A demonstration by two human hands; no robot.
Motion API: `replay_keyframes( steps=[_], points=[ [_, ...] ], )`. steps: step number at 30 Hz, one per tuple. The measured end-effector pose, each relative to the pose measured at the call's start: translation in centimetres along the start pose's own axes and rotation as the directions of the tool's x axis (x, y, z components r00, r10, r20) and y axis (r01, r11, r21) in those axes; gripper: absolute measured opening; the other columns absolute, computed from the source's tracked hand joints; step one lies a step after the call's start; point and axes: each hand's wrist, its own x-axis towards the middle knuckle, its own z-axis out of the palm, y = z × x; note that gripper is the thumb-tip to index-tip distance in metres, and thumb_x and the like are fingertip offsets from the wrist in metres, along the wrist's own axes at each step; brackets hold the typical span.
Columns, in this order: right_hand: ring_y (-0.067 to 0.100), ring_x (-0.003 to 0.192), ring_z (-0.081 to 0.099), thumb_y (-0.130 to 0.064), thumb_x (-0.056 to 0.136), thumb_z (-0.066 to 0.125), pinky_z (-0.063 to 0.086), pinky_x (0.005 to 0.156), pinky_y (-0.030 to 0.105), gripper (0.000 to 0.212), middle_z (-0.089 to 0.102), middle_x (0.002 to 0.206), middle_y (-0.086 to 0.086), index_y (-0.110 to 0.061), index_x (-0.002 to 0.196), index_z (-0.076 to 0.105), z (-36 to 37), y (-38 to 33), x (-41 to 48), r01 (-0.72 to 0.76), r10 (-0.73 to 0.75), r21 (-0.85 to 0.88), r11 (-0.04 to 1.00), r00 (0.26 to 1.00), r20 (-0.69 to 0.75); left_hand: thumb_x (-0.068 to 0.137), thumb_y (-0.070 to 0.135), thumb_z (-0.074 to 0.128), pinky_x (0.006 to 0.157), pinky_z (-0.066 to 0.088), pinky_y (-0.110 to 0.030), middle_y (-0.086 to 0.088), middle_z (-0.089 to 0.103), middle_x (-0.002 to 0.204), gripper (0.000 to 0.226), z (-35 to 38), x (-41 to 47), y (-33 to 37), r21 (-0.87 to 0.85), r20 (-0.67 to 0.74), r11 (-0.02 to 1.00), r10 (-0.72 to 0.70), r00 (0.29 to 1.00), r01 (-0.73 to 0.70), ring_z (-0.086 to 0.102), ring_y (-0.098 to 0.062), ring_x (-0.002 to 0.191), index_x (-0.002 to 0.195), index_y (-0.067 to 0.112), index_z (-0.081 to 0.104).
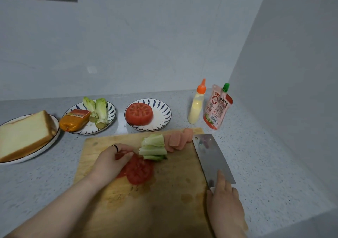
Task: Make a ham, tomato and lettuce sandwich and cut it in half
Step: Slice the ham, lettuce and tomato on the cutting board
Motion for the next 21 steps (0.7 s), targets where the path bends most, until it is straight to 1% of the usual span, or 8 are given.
replay_keyframes(
  steps=[2,6,12,14,16,18,19,21],
  points=[
    [0.013,0.123,0.037,-0.035,0.097,0.027,0.034,0.096,0.019,0.059,0.034,0.142,-0.004,-0.018,0.144,-0.004,0.1,0.0,0.3,0.038,-0.039,-0.039,0.999,0.999,-0.020,0.085,0.009,0.059,0.066,0.039,-0.014,0.003,0.064,0.085,0.012,-0.1,0.0,-0.1,-0.011,0.000,1.000,-0.013,1.000,0.013,0.056,-0.007,0.078,0.089,0.017,0.066],
    [0.016,0.127,0.035,-0.042,0.095,0.031,0.031,0.102,0.023,0.062,0.034,0.143,-0.004,-0.018,0.144,0.002,-0.2,-0.3,1.2,0.066,-0.067,-0.038,0.997,0.998,-0.014,0.085,0.008,0.058,0.066,0.040,-0.012,0.005,0.063,0.081,0.014,-0.4,0.1,-0.4,-0.023,-0.015,0.999,-0.023,1.000,0.023,0.055,-0.007,0.076,0.086,0.020,0.065],
    [0.015,0.119,0.040,-0.053,0.090,0.032,0.036,0.097,0.024,0.053,0.042,0.134,-0.003,-0.026,0.135,0.031,-1.5,-0.3,2.1,0.088,-0.089,-0.081,0.993,0.996,-0.015,0.085,0.012,0.059,0.059,0.037,-0.004,0.012,0.060,0.080,0.011,-1.5,0.4,-1.1,-0.007,-0.058,0.999,-0.041,0.997,0.041,0.052,0.003,0.074,0.084,0.022,0.062],
    [0.013,0.117,0.042,-0.053,0.091,0.031,0.038,0.096,0.023,0.049,0.044,0.131,-0.005,-0.028,0.133,0.036,-2.0,-1.0,2.7,0.123,-0.126,-0.088,0.988,0.992,-0.030,0.085,0.013,0.060,0.062,0.036,-0.006,0.011,0.060,0.080,0.012,-2.1,0.3,-1.4,-0.004,-0.081,0.998,-0.060,0.995,0.060,0.053,0.000,0.075,0.082,0.025,0.061],
    [0.011,0.116,0.045,-0.050,0.092,0.031,0.038,0.097,0.023,0.043,0.047,0.130,-0.006,-0.029,0.128,0.040,-2.4,-2.1,3.4,0.185,-0.187,-0.075,0.980,0.982,-0.013,0.085,0.013,0.060,0.071,0.038,-0.015,0.006,0.062,0.083,0.009,-2.7,0.1,-1.7,0.002,-0.100,0.996,-0.084,0.991,0.085,0.055,-0.007,0.079,0.084,0.022,0.062],
    [0.014,0.114,0.048,-0.042,0.093,0.034,0.039,0.097,0.027,0.039,0.050,0.127,-0.001,-0.023,0.125,0.045,-2.4,-3.9,4.3,0.240,-0.241,0.011,0.971,0.970,0.034,0.085,0.012,0.059,0.080,0.040,-0.022,0.006,0.062,0.082,0.008,-3.7,-0.2,-2.3,0.004,-0.145,0.994,-0.109,0.983,0.111,0.055,-0.008,0.081,0.085,0.019,0.063],
    [0.017,0.114,0.049,-0.039,0.094,0.032,0.039,0.099,0.029,0.040,0.051,0.128,0.003,-0.018,0.125,0.046,-2.2,-5.0,4.7,0.246,-0.249,0.050,0.968,0.967,0.060,0.085,0.012,0.059,0.079,0.041,-0.023,0.008,0.062,0.081,0.009,-4.3,-0.4,-2.7,0.006,-0.166,0.992,-0.120,0.979,0.123,0.055,-0.006,0.079,0.084,0.021,0.062],
    [0.024,0.120,0.046,-0.040,0.093,0.024,0.033,0.102,0.033,0.052,0.047,0.134,0.011,-0.008,0.128,0.046,-1.8,-7.1,5.1,0.305,-0.313,0.089,0.948,0.945,0.100,0.086,0.014,0.059,0.069,0.039,-0.014,0.012,0.061,0.078,0.013,-5.3,-0.8,-3.4,0.014,-0.206,0.990,-0.136,0.969,0.142,0.054,-0.001,0.074,0.081,0.025,0.061]
  ],
)
